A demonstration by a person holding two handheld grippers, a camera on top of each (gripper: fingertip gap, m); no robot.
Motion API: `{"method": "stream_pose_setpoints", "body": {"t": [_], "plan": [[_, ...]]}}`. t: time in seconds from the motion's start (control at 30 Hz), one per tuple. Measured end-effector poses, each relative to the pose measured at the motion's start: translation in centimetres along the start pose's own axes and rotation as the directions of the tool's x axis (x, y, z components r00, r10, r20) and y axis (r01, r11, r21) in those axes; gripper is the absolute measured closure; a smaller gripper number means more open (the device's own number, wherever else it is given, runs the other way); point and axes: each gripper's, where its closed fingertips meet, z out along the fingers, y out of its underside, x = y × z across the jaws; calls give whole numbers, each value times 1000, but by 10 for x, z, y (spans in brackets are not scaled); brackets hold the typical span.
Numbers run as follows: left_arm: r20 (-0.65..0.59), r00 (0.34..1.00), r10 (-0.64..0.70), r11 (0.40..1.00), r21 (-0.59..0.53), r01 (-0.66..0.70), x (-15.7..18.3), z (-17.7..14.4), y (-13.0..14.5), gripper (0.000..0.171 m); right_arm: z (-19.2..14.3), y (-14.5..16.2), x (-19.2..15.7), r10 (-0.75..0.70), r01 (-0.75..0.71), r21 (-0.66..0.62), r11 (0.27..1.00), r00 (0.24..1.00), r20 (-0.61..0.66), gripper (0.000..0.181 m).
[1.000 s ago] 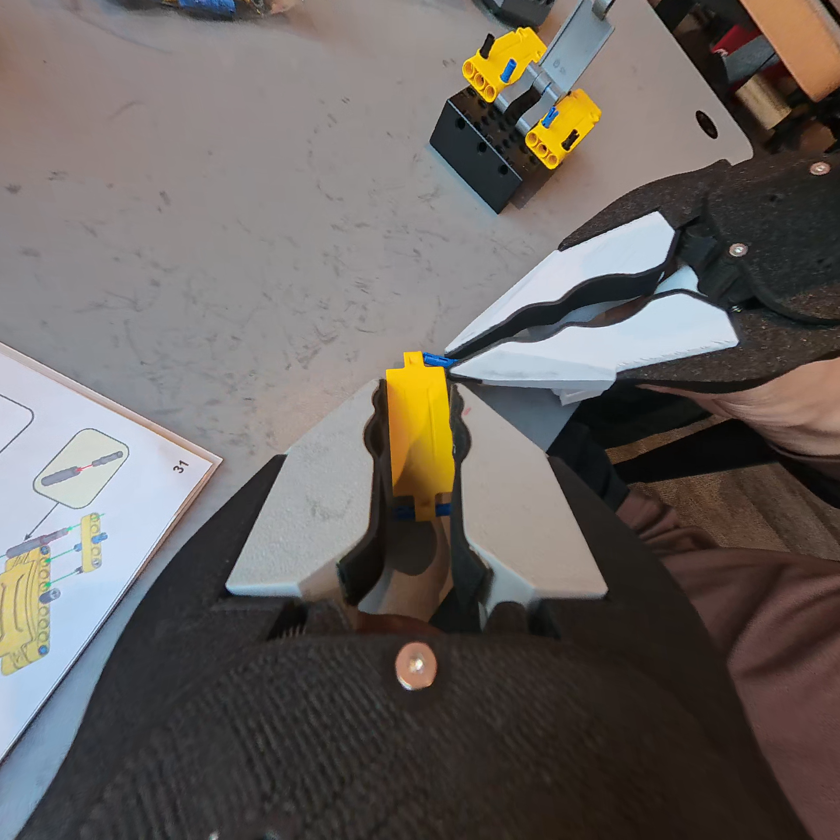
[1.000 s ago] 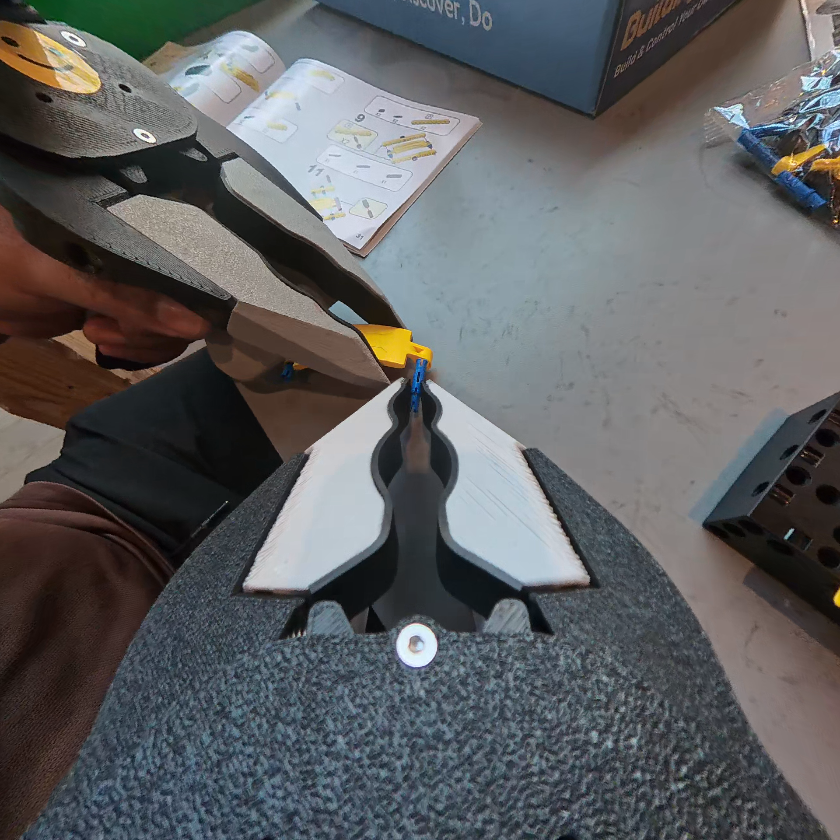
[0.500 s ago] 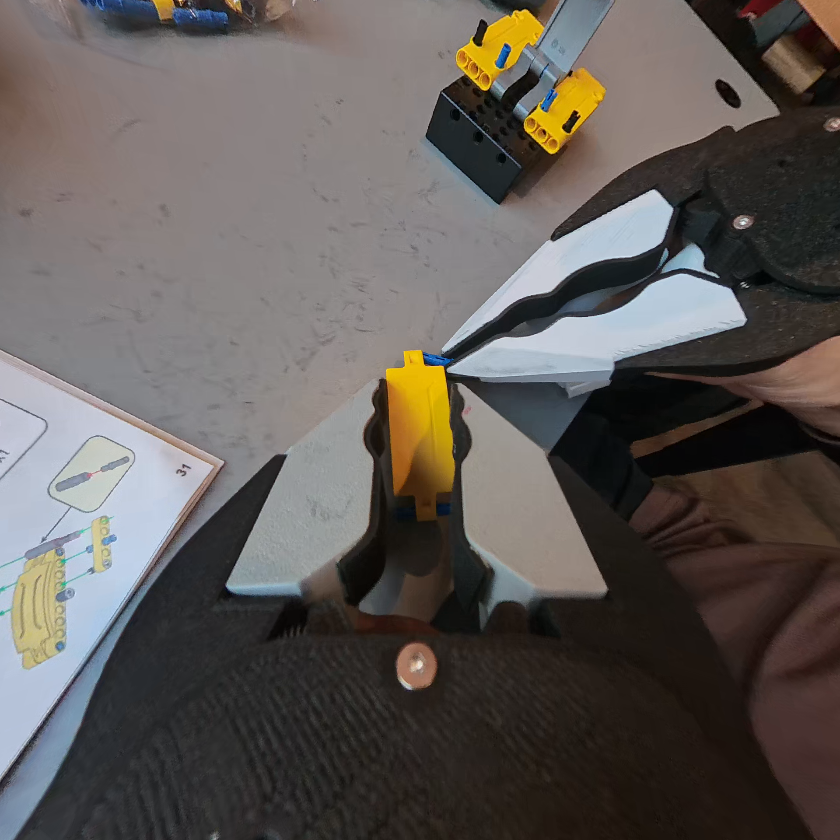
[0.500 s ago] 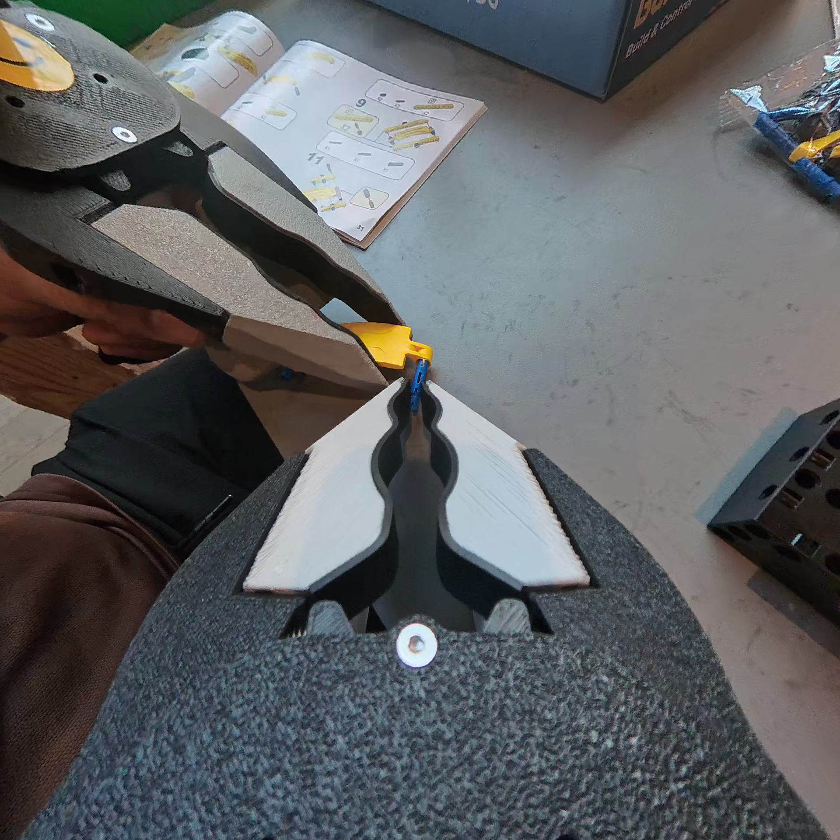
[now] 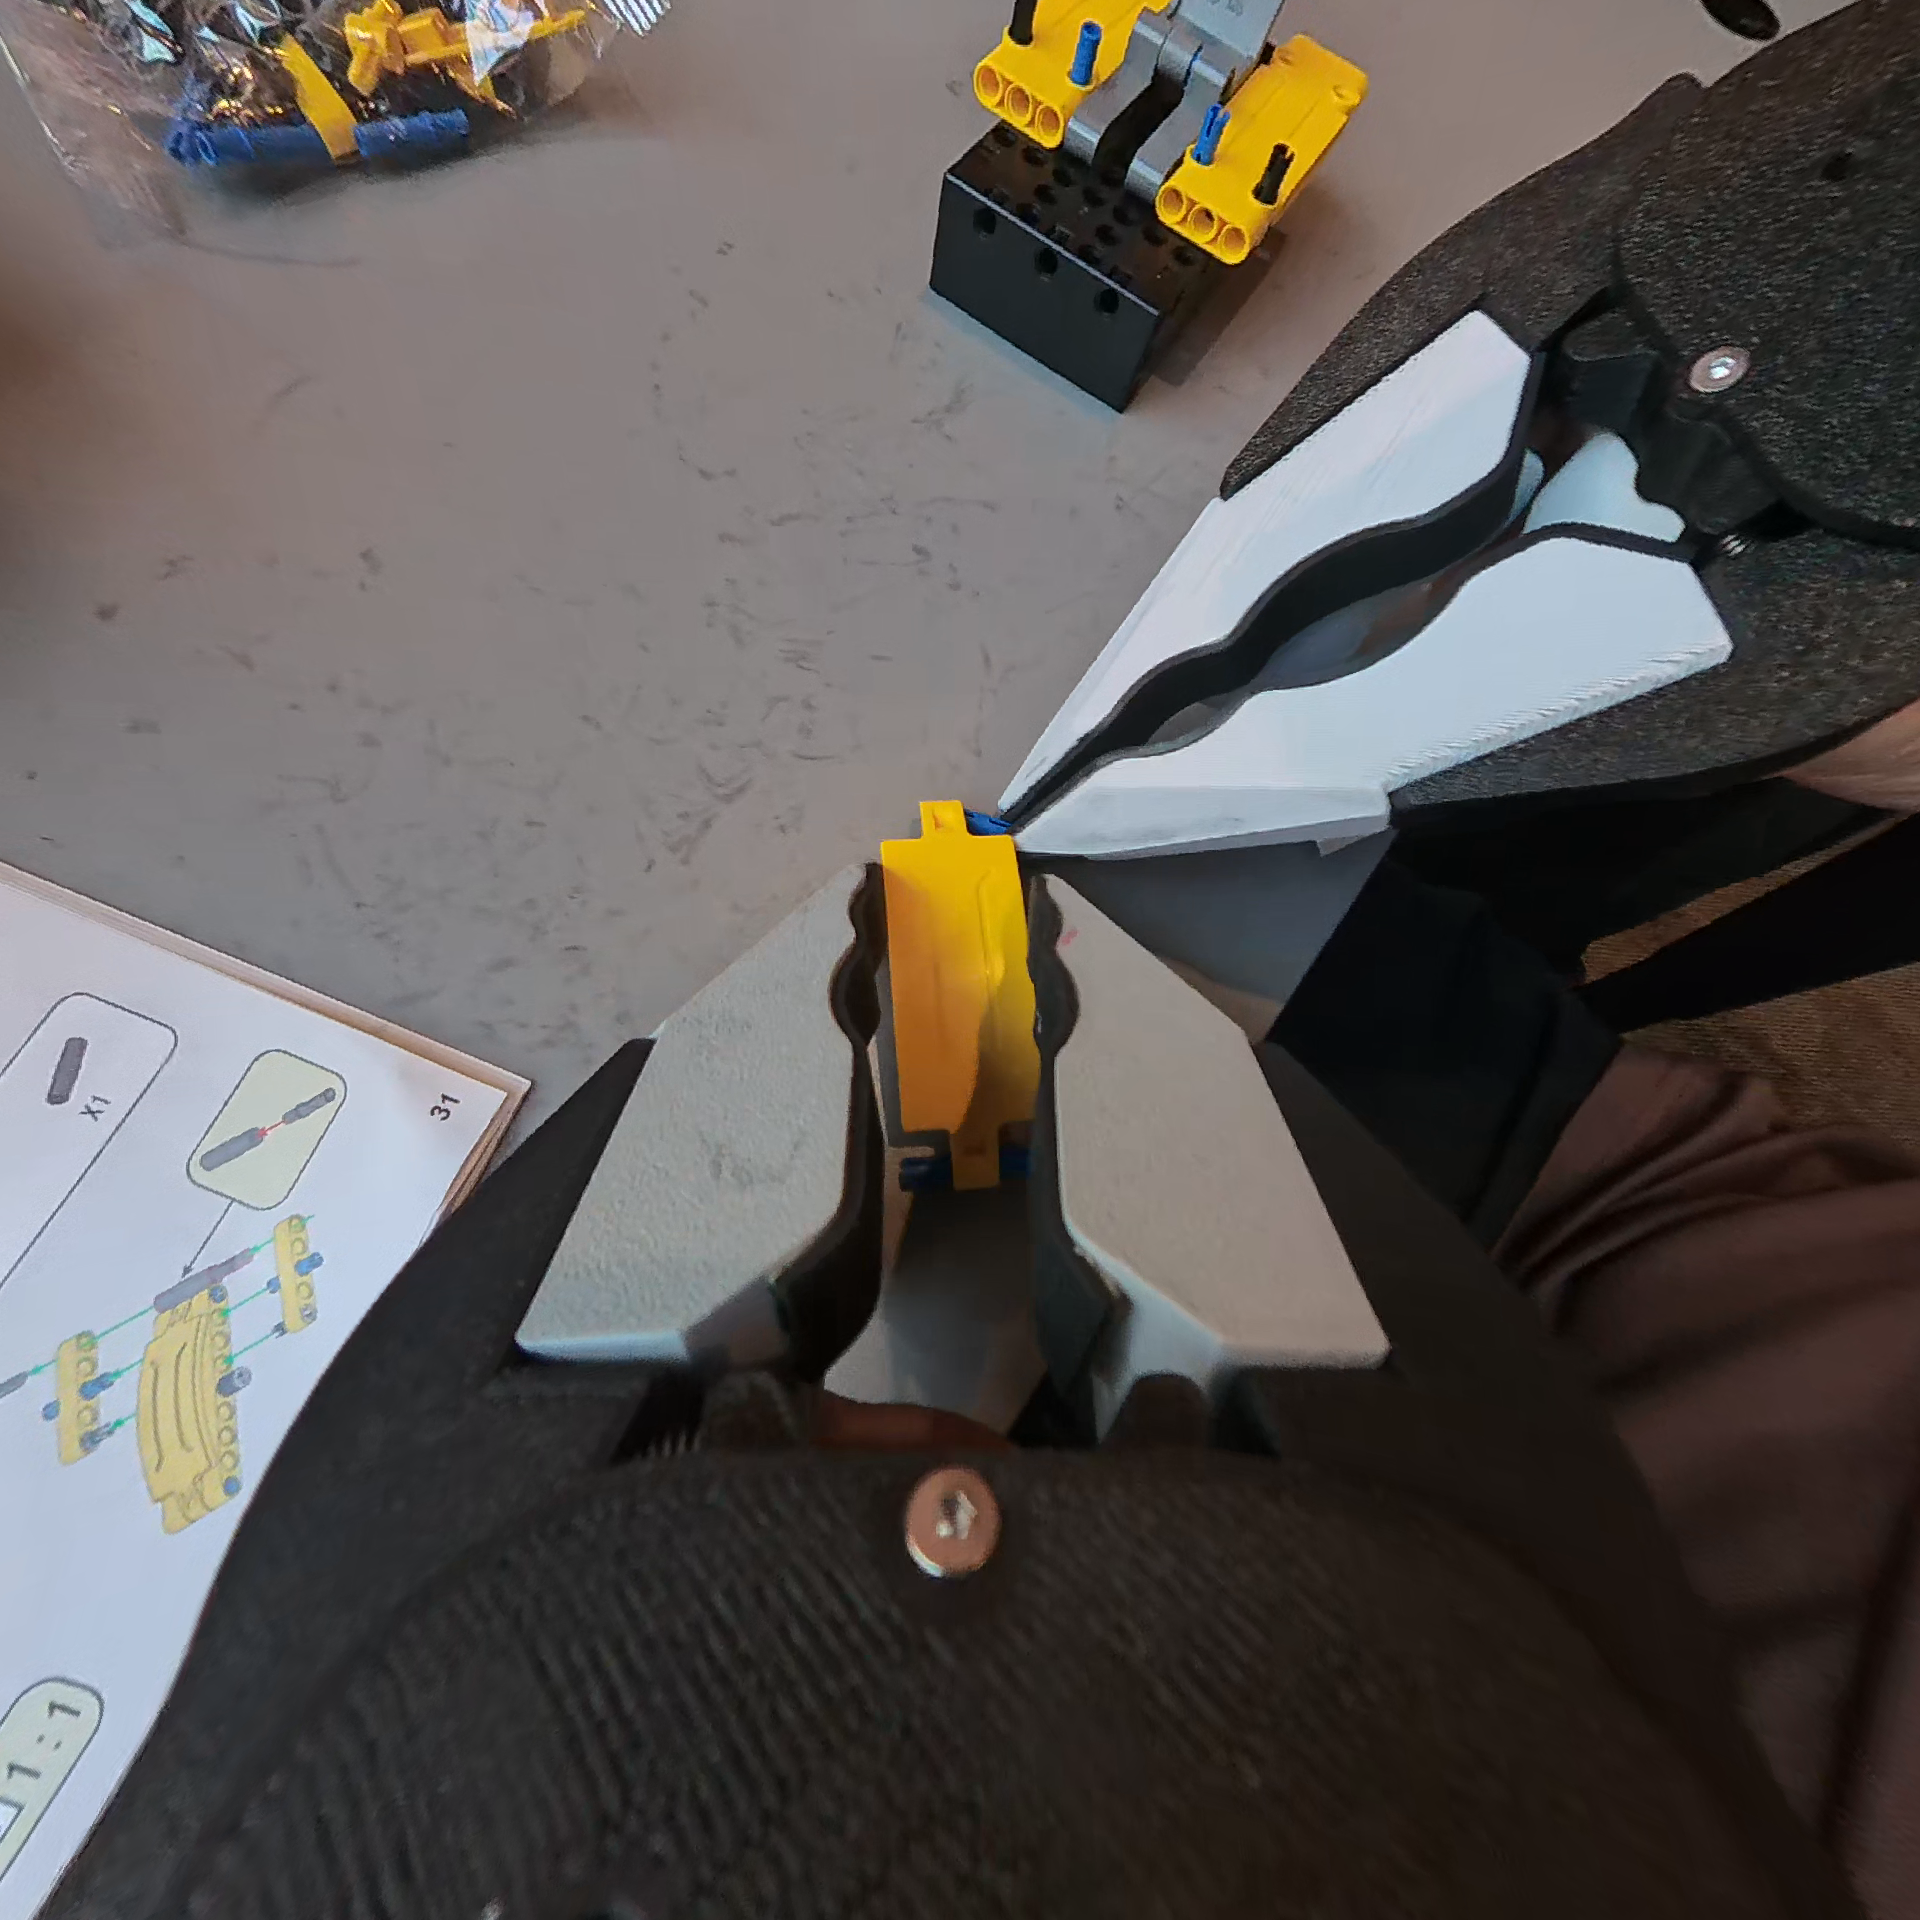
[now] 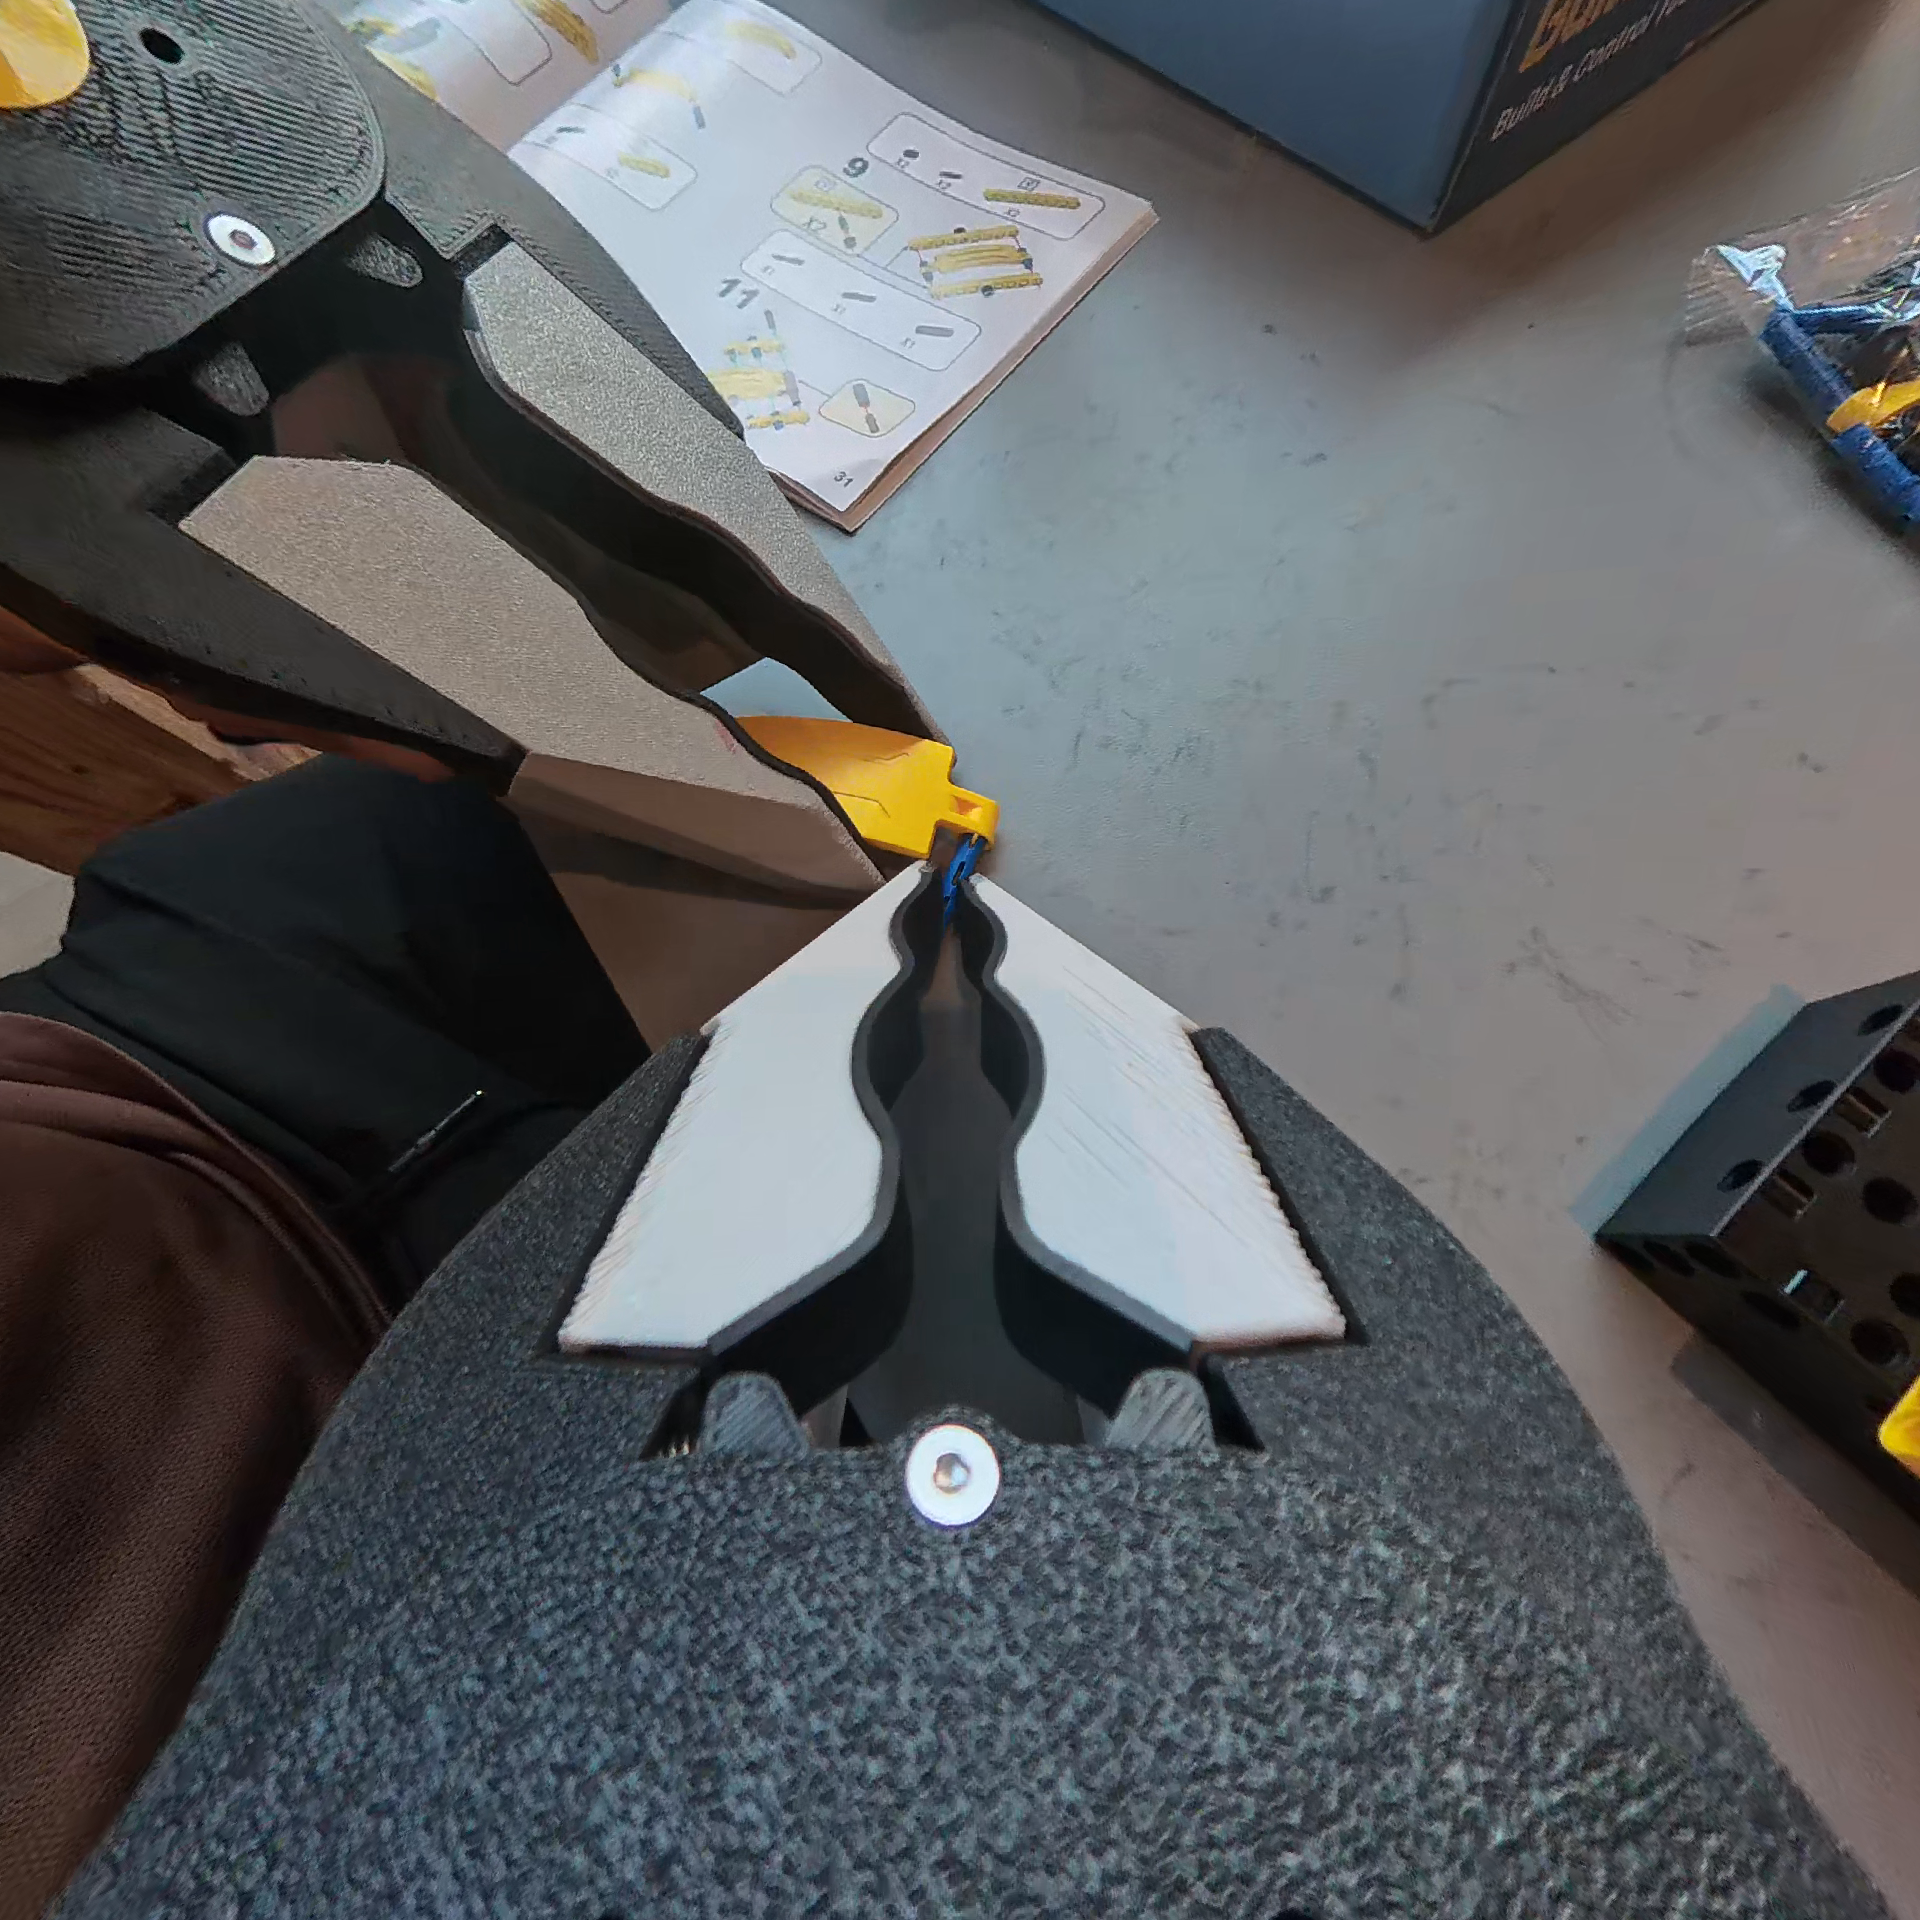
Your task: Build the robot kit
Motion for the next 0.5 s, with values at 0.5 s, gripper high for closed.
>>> {"method": "stream_pose_setpoints", "body": {"t": [0.5], "plan": [[-25, 996, 84, 996, -20, -84, 0, -1, 2, 148, 1, 1, -2, -73, 73, -6, 997, 997, -5, 180]]}}
